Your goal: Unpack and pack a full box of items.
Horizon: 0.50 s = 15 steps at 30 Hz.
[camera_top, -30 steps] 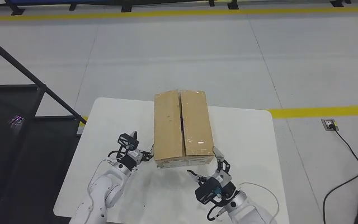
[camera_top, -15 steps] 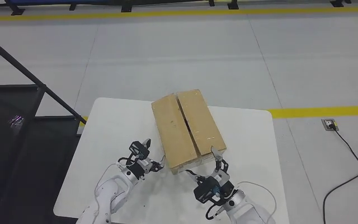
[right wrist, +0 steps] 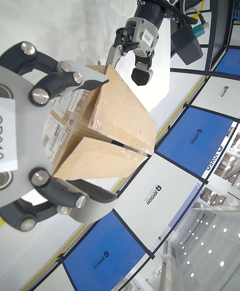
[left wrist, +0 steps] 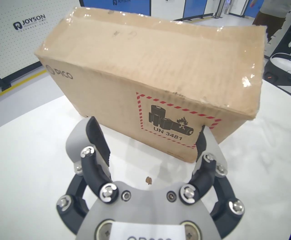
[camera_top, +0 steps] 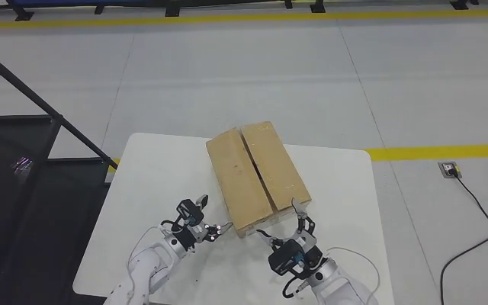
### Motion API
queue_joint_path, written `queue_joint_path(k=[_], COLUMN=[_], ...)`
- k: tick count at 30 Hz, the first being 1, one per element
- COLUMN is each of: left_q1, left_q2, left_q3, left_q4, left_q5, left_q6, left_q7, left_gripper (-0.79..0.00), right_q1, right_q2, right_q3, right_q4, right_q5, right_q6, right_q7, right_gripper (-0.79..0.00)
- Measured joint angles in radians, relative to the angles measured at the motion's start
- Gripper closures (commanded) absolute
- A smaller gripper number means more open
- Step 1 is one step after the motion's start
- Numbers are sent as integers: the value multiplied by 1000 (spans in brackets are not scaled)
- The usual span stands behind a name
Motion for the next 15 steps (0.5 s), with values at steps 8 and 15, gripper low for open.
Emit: queue_joint_path(k=[8, 15], left_q1=[-34, -62], left_q2=[-13, -26], left_q3=[69, 133], left_q4=[15, 21], left_q5=[11, 34], left_q6=[-26, -40], left_q7=[-6, -16], left_gripper=[-785, -785], right_q1=[-15, -46], right_q2=[-1, -7], right_q3=[12, 49], right_q4=[-1, -7], right_q5=[6, 235], right_q6=[4, -26], right_q7=[-14, -63], right_gripper=[-785, -785])
